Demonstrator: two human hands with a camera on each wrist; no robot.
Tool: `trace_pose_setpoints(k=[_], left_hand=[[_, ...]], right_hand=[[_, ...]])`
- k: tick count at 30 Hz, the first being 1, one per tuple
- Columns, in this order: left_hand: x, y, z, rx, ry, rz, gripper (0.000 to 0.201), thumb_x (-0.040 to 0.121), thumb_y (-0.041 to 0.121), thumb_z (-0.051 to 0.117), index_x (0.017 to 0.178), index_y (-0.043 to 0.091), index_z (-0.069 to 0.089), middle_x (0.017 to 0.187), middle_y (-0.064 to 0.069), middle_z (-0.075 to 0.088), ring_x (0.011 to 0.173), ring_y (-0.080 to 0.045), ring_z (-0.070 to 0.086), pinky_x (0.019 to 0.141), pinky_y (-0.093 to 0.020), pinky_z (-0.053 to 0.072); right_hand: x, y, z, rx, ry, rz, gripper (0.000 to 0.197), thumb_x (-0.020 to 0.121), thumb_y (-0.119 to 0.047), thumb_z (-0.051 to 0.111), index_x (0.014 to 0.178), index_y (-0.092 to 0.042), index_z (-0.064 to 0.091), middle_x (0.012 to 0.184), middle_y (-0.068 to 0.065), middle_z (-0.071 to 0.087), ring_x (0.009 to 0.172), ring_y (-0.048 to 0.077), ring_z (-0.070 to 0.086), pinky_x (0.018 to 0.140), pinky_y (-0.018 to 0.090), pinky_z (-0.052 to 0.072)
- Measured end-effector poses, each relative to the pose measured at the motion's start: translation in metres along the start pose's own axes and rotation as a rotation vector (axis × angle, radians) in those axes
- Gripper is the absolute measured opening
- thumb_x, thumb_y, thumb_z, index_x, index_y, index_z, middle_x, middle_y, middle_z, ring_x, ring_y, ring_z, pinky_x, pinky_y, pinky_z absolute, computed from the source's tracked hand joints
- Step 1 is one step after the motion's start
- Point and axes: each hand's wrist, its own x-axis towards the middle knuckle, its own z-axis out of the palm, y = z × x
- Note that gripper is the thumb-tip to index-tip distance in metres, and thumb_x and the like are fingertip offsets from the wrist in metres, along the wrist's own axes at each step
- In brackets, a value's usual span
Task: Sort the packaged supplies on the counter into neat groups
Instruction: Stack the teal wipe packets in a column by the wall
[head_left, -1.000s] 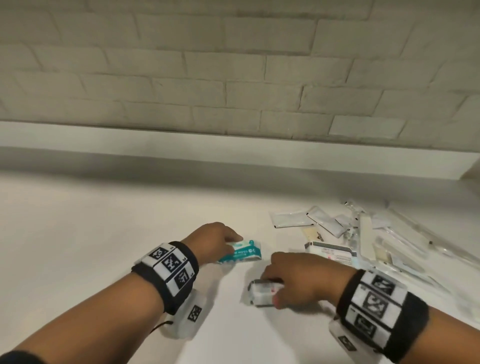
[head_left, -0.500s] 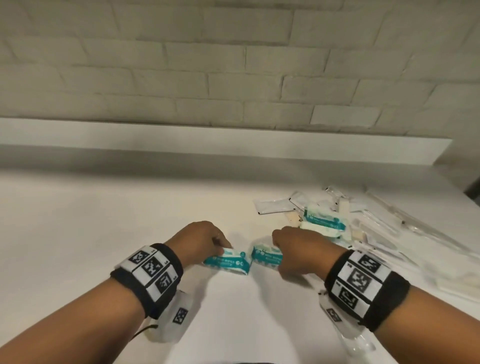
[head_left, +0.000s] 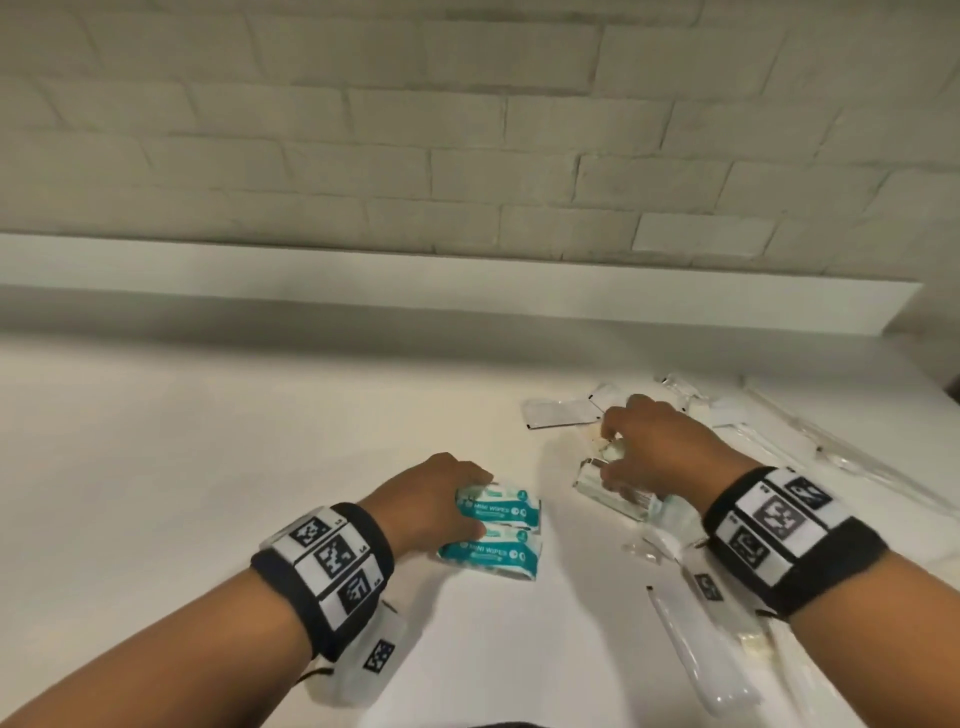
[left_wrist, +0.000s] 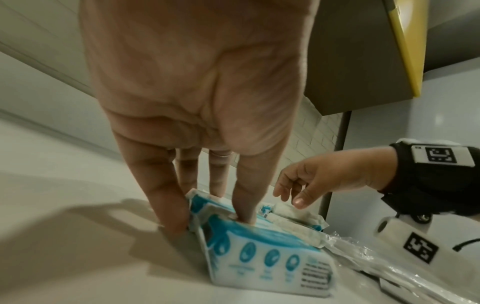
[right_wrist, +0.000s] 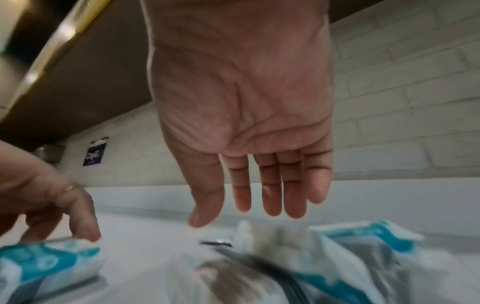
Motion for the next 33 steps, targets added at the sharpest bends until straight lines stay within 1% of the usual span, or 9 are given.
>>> trace_pose_setpoints(k=[6, 10, 13, 15, 19, 24, 26, 30, 33], left_hand=[[0.006, 0.0, 0.003, -0.019, 0.006, 0.006, 0.052, 0.082, 0.032, 0.069, 0.131, 0.033, 0.053, 0.123, 0.008, 0.052, 0.102, -0.008, 0.053, 0.089, -0.023, 0.045], [0.006, -0.002, 0.0, -0.02, 0.003, -0.002, 0.049, 0.082, 0.034, 0.07, 0.128, 0.034, 0.055, 0.121, 0.009, 0.053, 0.102, -0.008, 0.054, 0.087, -0.021, 0.045], [0.007, -0.004, -0.001, -0.045, 0.053, -0.028, 0.036, 0.082, 0.035, 0.07, 0.117, 0.03, 0.061, 0.114, 0.006, 0.055, 0.1, -0.011, 0.058, 0.089, -0.029, 0.05], [0.008, -0.005, -0.002, -0.068, 0.073, -0.05, 0.032, 0.081, 0.033, 0.072, 0.111, 0.025, 0.062, 0.108, 0.005, 0.058, 0.096, -0.012, 0.059, 0.087, -0.031, 0.051], [0.012, -0.004, -0.005, -0.083, 0.06, -0.059, 0.031, 0.079, 0.03, 0.075, 0.106, 0.023, 0.063, 0.104, 0.005, 0.06, 0.095, -0.013, 0.06, 0.086, -0.031, 0.051], [0.014, -0.004, -0.008, -0.148, 0.089, -0.098, 0.032, 0.074, 0.026, 0.081, 0.09, 0.022, 0.054, 0.095, 0.006, 0.056, 0.082, -0.013, 0.059, 0.072, -0.029, 0.052], [0.015, -0.005, -0.009, -0.136, 0.096, -0.101, 0.034, 0.073, 0.028, 0.081, 0.088, 0.022, 0.051, 0.091, 0.01, 0.053, 0.077, -0.01, 0.057, 0.067, -0.026, 0.048], [0.016, -0.002, -0.012, -0.067, 0.096, -0.109, 0.042, 0.069, 0.035, 0.083, 0.093, 0.026, 0.049, 0.1, 0.009, 0.048, 0.087, -0.011, 0.057, 0.069, -0.025, 0.05], [0.018, 0.001, -0.014, -0.008, 0.125, -0.053, 0.04, 0.072, 0.041, 0.079, 0.101, 0.03, 0.052, 0.107, 0.009, 0.047, 0.098, -0.011, 0.054, 0.074, -0.024, 0.046]], right_hand=[[0.014, 0.019, 0.014, 0.086, -0.127, 0.08, 0.063, 0.081, -0.033, 0.072, 0.137, -0.026, 0.043, 0.136, -0.001, 0.05, 0.118, 0.02, 0.051, 0.094, 0.03, 0.043], [0.02, 0.017, 0.01, 0.163, -0.107, 0.069, 0.062, 0.076, -0.027, 0.077, 0.129, -0.026, 0.045, 0.126, -0.001, 0.058, 0.105, 0.018, 0.057, 0.083, 0.027, 0.045], [0.022, -0.001, -0.001, 0.285, 0.01, -0.038, 0.038, 0.082, -0.035, 0.068, 0.115, -0.027, 0.05, 0.11, -0.004, 0.063, 0.09, 0.013, 0.059, 0.074, 0.029, 0.048], [0.024, -0.022, -0.008, 0.383, -0.062, -0.135, 0.024, 0.087, -0.034, 0.063, 0.11, -0.027, 0.057, 0.107, -0.005, 0.065, 0.088, 0.011, 0.061, 0.073, 0.027, 0.048], [0.041, -0.057, -0.003, 0.394, -0.207, -0.196, 0.032, 0.088, -0.03, 0.065, 0.12, -0.026, 0.062, 0.113, -0.007, 0.064, 0.098, 0.012, 0.06, 0.083, 0.026, 0.048], [0.06, -0.066, 0.009, 0.415, -0.193, -0.137, 0.02, 0.085, -0.023, 0.07, 0.104, -0.02, 0.065, 0.09, -0.011, 0.06, 0.083, 0.008, 0.058, 0.061, 0.019, 0.044], [0.062, -0.07, 0.013, 0.42, -0.195, -0.147, 0.018, 0.086, -0.02, 0.069, 0.104, -0.018, 0.067, 0.092, -0.009, 0.062, 0.081, 0.006, 0.058, 0.06, 0.019, 0.046], [0.06, -0.071, 0.017, 0.427, -0.209, -0.197, 0.021, 0.088, -0.017, 0.066, 0.108, -0.022, 0.068, 0.104, -0.008, 0.067, 0.092, 0.008, 0.061, 0.07, 0.019, 0.047], [0.052, -0.05, 0.003, 0.307, -0.087, -0.15, 0.02, 0.086, -0.023, 0.067, 0.106, -0.028, 0.065, 0.107, -0.01, 0.067, 0.089, 0.007, 0.061, 0.074, 0.023, 0.047]])
